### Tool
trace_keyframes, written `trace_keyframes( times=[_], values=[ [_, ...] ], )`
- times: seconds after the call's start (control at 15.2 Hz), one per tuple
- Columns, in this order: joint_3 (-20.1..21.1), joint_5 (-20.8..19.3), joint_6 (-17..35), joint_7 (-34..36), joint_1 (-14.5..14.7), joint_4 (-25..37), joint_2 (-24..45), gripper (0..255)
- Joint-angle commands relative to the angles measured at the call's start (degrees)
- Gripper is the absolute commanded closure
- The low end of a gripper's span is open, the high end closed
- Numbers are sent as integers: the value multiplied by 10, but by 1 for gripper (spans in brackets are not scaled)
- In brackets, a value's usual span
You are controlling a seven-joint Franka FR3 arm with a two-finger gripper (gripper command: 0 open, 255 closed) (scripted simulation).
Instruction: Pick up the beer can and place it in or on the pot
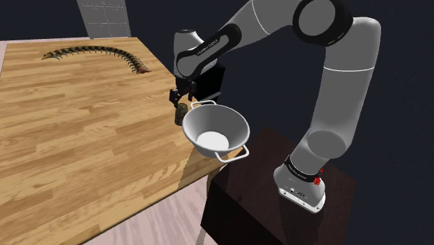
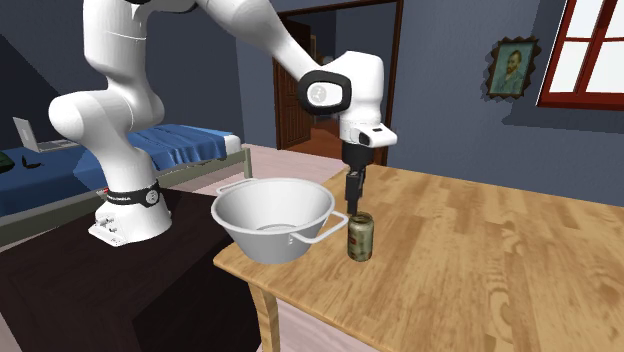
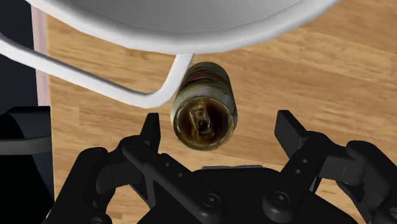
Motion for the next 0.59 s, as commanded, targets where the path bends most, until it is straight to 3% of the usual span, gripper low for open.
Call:
trace_keyframes(
  times=[0.0,0.53],
  values=[
    [-4,-8,5,6,4,27,34,0],
    [-10,-17,49,12,9,24,76,0]
  ],
)
